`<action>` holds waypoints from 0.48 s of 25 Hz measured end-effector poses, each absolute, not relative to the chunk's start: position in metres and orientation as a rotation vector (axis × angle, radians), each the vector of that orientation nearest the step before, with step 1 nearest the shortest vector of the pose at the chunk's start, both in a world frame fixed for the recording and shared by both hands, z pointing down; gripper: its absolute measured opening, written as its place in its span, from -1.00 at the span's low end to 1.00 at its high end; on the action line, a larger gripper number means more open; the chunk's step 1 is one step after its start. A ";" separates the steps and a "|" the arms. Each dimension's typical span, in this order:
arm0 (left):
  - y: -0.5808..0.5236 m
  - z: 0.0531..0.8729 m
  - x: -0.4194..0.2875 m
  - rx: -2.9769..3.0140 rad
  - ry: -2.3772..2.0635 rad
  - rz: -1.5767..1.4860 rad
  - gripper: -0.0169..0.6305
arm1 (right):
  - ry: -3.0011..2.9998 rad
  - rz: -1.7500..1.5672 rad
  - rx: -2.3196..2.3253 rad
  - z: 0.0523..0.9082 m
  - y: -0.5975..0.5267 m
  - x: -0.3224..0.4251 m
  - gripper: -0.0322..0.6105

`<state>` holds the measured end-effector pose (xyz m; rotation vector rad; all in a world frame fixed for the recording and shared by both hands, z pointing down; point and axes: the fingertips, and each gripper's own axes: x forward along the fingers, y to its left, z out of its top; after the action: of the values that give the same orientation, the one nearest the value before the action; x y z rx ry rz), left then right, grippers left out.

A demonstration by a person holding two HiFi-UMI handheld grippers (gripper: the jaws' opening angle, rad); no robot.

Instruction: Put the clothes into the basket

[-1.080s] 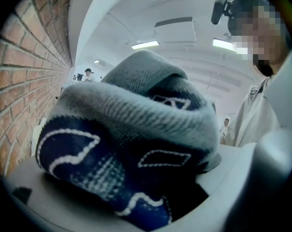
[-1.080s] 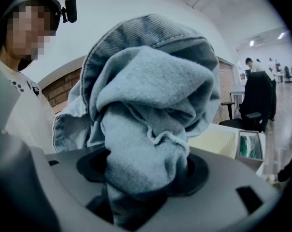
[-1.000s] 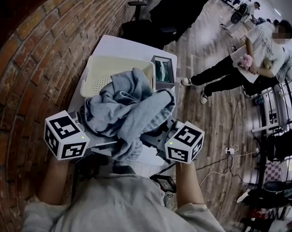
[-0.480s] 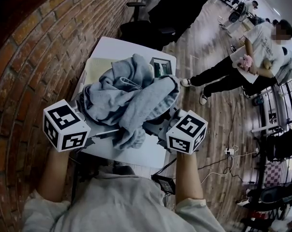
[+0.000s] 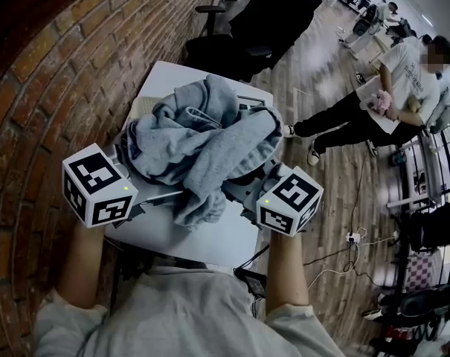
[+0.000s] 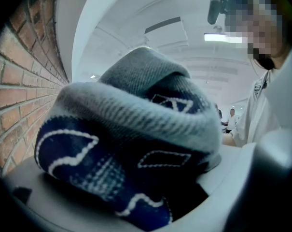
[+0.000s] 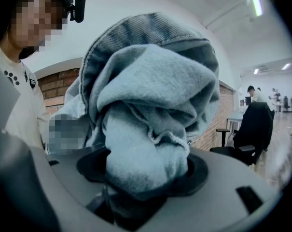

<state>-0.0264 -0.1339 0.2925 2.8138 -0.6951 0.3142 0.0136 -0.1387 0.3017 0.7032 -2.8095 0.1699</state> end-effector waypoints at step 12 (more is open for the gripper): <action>-0.209 0.262 -0.036 2.866 -0.651 0.356 0.70 | -2.831 0.147 0.838 0.272 -0.212 0.004 0.07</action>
<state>-0.0363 -0.2092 0.2624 2.8658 -0.6510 0.3564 0.0044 -0.2117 0.2722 0.8378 -2.8313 0.1473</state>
